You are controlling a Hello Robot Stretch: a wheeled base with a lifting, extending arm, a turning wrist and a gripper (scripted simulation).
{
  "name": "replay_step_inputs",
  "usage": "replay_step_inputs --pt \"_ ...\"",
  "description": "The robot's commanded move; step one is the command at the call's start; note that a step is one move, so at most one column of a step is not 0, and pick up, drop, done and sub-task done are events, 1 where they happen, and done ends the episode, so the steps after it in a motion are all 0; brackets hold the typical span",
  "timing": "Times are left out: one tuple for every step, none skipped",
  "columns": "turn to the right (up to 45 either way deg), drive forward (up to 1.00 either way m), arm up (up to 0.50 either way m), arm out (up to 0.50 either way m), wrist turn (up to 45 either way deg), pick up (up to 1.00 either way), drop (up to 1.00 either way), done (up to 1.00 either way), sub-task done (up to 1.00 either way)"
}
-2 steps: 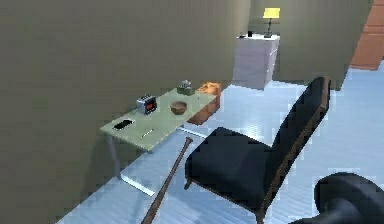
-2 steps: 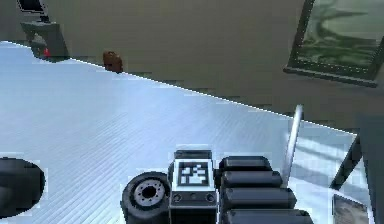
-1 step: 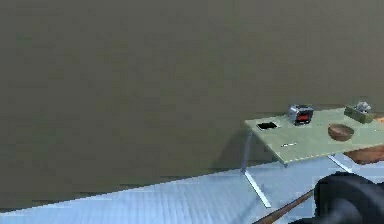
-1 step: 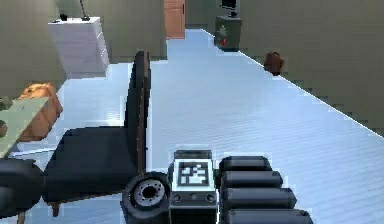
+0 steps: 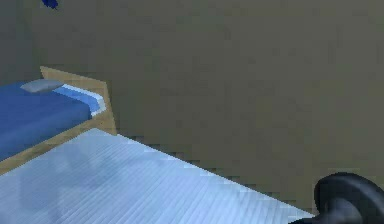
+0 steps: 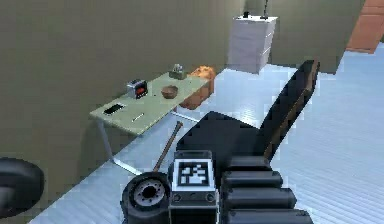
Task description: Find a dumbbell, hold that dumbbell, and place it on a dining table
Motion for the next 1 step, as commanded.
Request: replay_step_inputs --pt "-21.0 0.0 0.0 0.0 0.0 0.0 0.0 0.0 0.0"
